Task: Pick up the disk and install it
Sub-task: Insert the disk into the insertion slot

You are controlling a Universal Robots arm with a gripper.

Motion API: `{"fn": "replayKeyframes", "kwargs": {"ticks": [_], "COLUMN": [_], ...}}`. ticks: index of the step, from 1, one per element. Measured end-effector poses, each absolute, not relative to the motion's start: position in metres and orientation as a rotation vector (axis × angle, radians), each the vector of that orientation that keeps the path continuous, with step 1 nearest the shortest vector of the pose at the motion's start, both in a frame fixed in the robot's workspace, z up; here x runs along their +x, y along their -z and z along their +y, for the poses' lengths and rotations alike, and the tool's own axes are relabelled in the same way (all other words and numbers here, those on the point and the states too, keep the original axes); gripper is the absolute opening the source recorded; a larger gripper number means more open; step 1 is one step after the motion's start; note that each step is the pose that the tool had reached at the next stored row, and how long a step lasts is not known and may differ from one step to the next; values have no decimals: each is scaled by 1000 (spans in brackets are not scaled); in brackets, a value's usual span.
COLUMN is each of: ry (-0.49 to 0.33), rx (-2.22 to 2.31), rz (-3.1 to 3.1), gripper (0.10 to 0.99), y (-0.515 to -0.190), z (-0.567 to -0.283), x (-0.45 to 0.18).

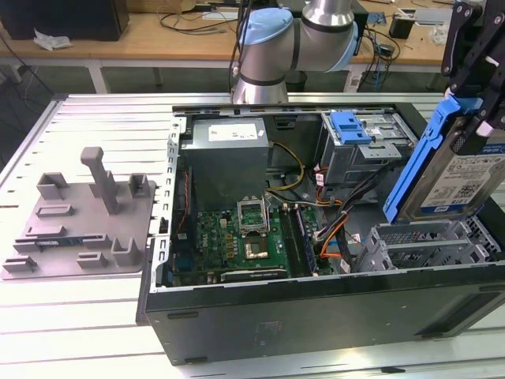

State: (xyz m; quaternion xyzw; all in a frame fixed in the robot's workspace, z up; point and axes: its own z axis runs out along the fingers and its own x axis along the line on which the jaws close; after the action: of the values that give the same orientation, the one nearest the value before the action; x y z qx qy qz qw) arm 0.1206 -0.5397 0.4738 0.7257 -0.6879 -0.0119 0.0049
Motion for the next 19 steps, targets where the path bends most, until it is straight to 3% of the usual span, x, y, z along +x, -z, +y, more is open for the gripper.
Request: {"fn": "replayKeyframes", "kwargs": {"ticks": [19], "ry": [37], "rx": [2286], "rz": [-2140], "gripper": [369], "y": [-465], "z": [-542], "x": [121]}}
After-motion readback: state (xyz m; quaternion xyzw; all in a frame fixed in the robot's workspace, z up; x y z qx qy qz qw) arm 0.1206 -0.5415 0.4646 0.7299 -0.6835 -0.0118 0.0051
